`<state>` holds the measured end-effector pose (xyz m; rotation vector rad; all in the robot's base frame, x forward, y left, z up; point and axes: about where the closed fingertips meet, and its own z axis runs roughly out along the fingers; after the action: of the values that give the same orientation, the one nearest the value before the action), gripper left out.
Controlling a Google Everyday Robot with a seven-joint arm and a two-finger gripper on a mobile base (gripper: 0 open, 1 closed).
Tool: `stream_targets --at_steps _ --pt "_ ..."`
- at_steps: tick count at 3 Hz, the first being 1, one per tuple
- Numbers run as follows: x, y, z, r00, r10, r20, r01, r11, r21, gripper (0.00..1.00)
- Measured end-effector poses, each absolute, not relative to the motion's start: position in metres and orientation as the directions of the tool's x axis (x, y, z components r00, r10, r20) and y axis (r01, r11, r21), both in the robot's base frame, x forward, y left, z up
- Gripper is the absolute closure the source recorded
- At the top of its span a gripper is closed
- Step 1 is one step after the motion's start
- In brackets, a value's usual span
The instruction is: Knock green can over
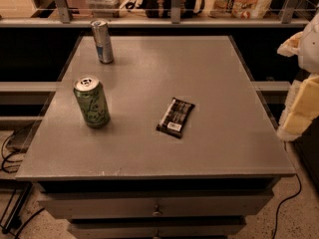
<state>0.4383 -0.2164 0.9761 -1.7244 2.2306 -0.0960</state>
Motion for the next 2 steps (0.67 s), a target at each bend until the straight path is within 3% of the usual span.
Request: stream_targets --at_steps 2 --pt "0.463 -0.177 0.980 -0.101 -0.897 -0.430 -0.947 0.219 -0.235 0.00"
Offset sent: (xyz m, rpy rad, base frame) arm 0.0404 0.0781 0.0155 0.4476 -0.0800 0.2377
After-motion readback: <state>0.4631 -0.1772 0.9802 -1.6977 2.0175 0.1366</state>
